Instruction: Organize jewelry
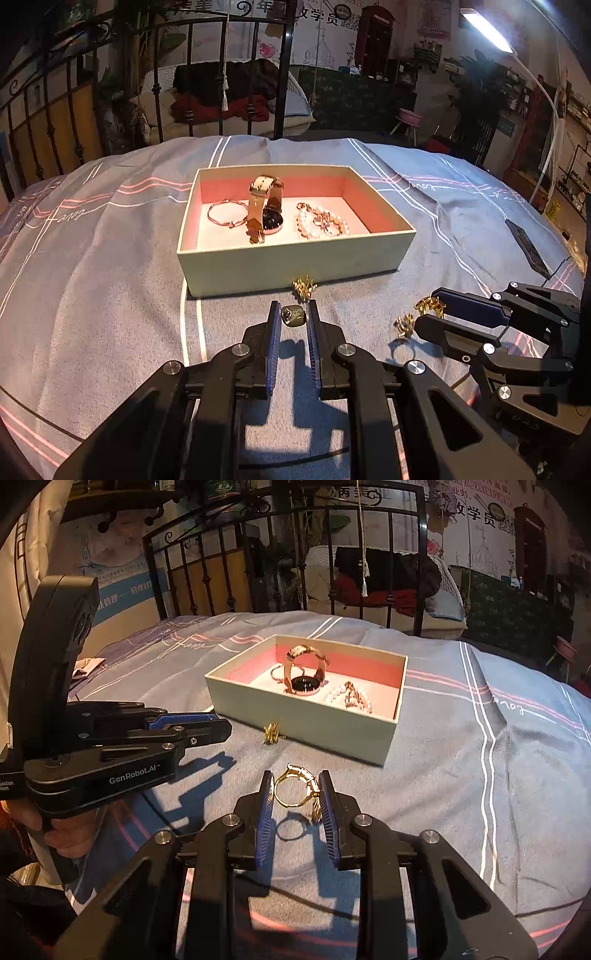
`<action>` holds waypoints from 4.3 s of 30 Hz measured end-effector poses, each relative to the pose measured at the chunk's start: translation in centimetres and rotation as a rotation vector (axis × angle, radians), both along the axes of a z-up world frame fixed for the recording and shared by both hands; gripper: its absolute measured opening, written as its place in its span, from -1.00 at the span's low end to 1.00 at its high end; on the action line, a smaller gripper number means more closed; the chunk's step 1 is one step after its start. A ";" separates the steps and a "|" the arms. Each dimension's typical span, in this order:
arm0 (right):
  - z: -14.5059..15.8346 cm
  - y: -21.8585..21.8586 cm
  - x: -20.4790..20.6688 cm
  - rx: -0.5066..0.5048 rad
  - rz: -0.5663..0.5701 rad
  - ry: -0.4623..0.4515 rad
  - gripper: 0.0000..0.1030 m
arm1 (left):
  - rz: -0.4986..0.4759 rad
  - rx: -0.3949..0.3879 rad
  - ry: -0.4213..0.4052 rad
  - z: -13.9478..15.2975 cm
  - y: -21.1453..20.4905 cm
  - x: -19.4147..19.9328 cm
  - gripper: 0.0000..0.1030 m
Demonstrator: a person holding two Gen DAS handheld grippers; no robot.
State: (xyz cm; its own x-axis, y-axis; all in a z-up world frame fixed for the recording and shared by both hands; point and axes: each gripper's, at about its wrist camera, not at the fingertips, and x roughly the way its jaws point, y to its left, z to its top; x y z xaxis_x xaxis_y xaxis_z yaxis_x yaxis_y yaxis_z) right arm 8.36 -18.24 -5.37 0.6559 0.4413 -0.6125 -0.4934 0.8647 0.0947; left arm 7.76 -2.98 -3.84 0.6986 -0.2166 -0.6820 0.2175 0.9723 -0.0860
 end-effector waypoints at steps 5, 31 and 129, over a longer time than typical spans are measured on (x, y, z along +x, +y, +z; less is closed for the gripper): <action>2.5 0.4 3.2 0.002 -0.012 -0.052 -0.50 | 0.035 -0.003 -0.046 2.6 0.9 2.8 -0.74; -0.3 4.3 13.2 -0.078 -0.024 0.078 -0.50 | 0.114 0.066 0.111 -0.6 1.0 12.1 -0.74; 0.0 0.2 1.1 0.017 -0.094 0.044 -0.98 | 0.110 0.038 -0.031 0.5 0.0 1.0 -0.66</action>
